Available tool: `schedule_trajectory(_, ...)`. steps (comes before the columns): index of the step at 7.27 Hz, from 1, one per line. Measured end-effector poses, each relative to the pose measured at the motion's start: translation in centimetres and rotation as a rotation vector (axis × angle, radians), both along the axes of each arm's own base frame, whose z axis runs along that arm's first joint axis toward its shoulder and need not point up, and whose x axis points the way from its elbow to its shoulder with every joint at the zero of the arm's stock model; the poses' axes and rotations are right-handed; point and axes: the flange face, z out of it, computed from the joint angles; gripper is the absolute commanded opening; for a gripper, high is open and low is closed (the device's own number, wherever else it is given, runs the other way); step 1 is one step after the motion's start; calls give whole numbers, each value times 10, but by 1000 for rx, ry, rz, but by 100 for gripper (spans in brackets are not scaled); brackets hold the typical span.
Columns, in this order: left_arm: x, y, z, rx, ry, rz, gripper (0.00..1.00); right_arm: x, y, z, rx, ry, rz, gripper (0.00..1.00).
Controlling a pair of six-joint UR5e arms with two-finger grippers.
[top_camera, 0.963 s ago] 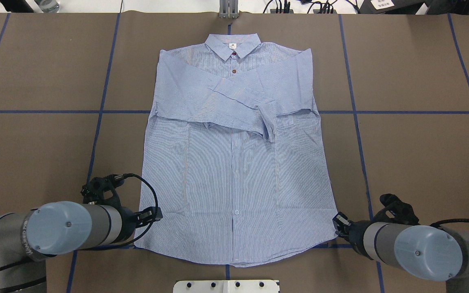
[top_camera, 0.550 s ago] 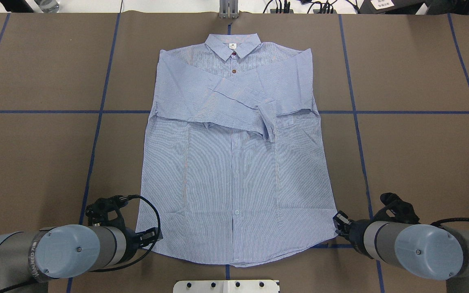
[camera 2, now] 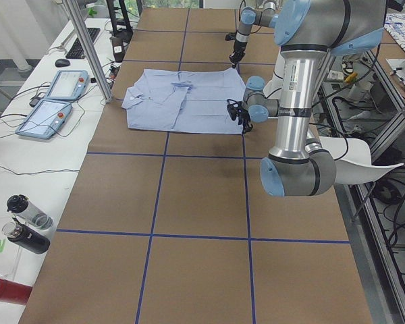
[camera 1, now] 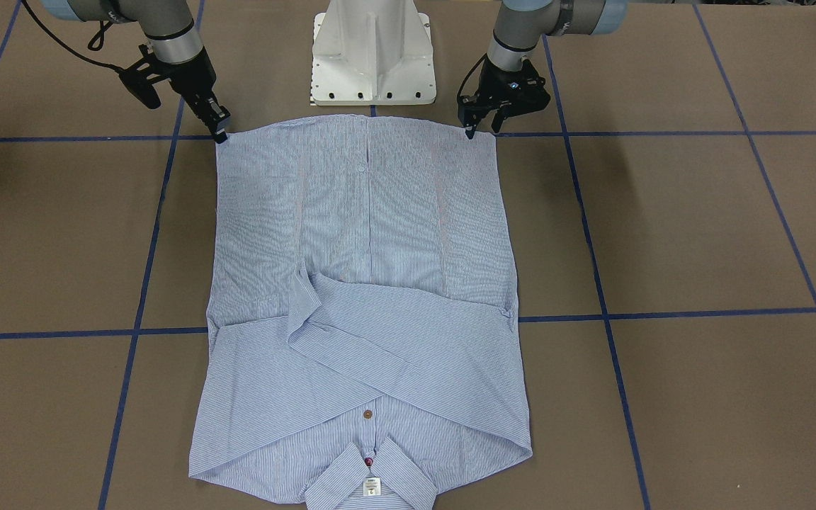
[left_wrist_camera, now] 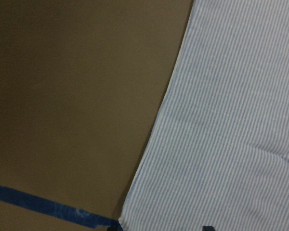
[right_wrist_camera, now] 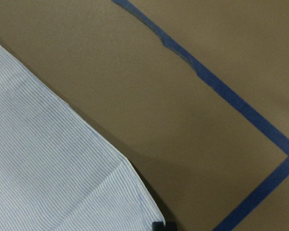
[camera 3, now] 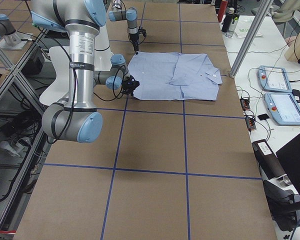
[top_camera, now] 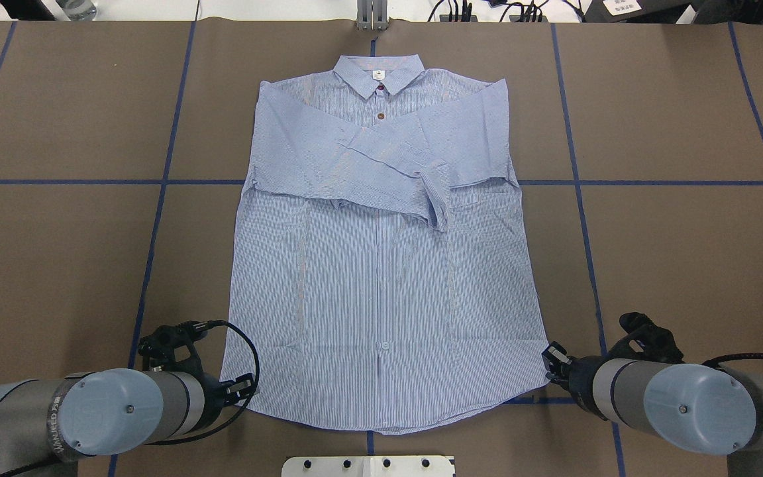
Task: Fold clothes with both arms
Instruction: 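Grasp both hem corners with the left and right grippers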
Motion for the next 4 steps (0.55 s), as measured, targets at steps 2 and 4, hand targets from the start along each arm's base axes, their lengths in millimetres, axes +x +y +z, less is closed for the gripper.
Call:
schedule_trajectory(2, 0, -1, 5, -2, -12, -1, 51, 0, 0, 0, 0, -1, 1, 0)
schedule_trajectory(4, -3, -1, 12, -4, -24, -2, 16, 1, 0, -1, 0, -2, 0, 0)
